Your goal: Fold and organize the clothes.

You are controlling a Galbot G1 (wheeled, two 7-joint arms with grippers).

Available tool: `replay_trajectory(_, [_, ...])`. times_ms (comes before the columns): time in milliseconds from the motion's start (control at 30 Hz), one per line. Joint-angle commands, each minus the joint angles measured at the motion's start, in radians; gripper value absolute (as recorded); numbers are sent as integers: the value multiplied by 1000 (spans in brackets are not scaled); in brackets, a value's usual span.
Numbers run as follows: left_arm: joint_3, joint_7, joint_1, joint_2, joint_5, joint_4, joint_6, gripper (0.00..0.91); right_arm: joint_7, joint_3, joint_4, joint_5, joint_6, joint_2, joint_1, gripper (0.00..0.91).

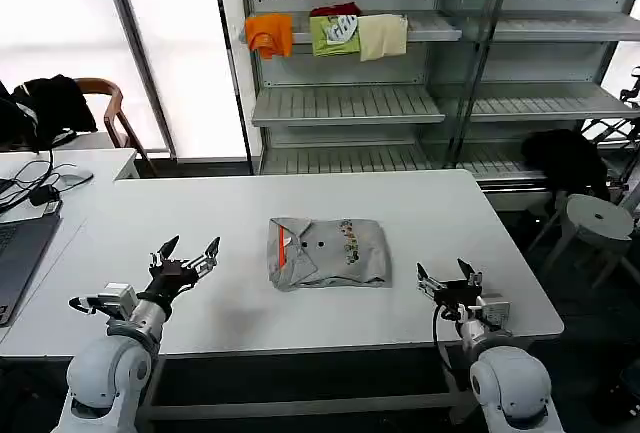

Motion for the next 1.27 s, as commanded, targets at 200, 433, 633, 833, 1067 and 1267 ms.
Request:
replay_trajectory(200, [2,2,43,-7,41,23,-87,907,-115,77,29,-85,72,-59,-70,907])
replay_trajectory(433, [4,2,53,-24,38,17,-96,907,-134,67,27,-94,118,-74,-65,907])
replay_trajectory(633, [5,1,68,-32,37,11,-99,907,-165,70,8,-95,142,-91,-53,907])
replay_trajectory(833, [3,1,74,-34,38,12,-100,907,-187,69,-16,-92,160,-95,-49,907])
replay_trajectory(1067, [4,0,69,-37,38,14,-99,907,-191,68,-45,-82,166,-96,-39,907])
replay_trajectory(1267, [5,-1,58,-35,34,24,-99,907,-166,70,-54,-66,140,-94,-25,907])
